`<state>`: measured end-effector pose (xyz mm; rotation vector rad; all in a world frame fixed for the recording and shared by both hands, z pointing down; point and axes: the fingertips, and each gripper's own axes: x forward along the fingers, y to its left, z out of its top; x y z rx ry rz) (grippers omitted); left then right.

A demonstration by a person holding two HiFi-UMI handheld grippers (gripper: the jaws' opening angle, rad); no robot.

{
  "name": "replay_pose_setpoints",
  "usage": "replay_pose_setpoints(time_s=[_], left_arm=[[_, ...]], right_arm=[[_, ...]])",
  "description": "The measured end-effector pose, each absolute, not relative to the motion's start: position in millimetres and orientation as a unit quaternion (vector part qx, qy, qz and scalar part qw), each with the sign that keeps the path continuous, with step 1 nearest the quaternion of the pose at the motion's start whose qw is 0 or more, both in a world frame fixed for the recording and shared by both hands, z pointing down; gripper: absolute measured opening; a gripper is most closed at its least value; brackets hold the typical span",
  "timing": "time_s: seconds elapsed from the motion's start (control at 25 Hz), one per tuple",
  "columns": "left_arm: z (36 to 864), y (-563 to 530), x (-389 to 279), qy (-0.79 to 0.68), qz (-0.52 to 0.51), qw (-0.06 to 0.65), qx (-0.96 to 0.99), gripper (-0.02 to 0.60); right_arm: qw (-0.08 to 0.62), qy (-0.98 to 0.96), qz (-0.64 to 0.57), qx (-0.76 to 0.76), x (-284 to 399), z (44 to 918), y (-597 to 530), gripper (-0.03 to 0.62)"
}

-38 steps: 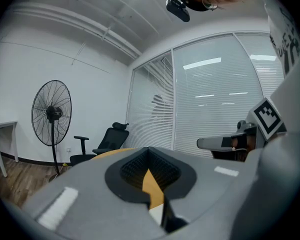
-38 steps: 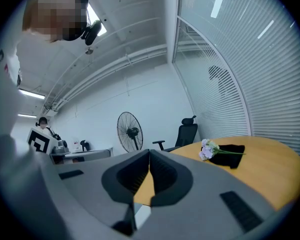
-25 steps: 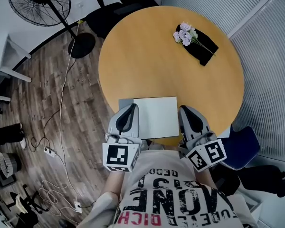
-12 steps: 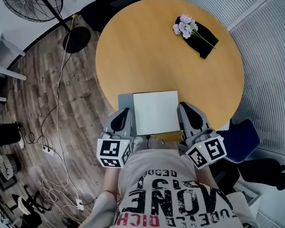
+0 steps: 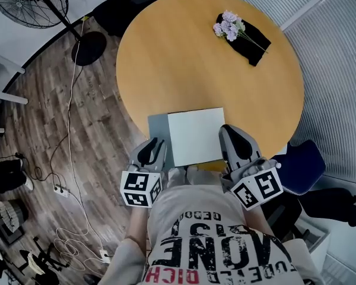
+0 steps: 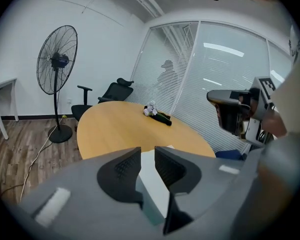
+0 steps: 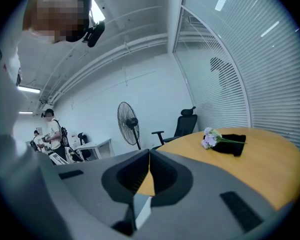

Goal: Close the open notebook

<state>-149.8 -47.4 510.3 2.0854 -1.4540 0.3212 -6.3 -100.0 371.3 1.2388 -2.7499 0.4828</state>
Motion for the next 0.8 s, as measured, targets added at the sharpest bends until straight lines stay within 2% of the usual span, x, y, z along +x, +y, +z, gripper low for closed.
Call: replay_pose_setpoints(time_s=[0.8], left_arm=[[618, -9, -163, -0.512, 0.208, 0.391, 0.736, 0.152]], right_arm=[[0.055, -0.894, 0.163, 0.414, -3, 377, -100, 0.012]])
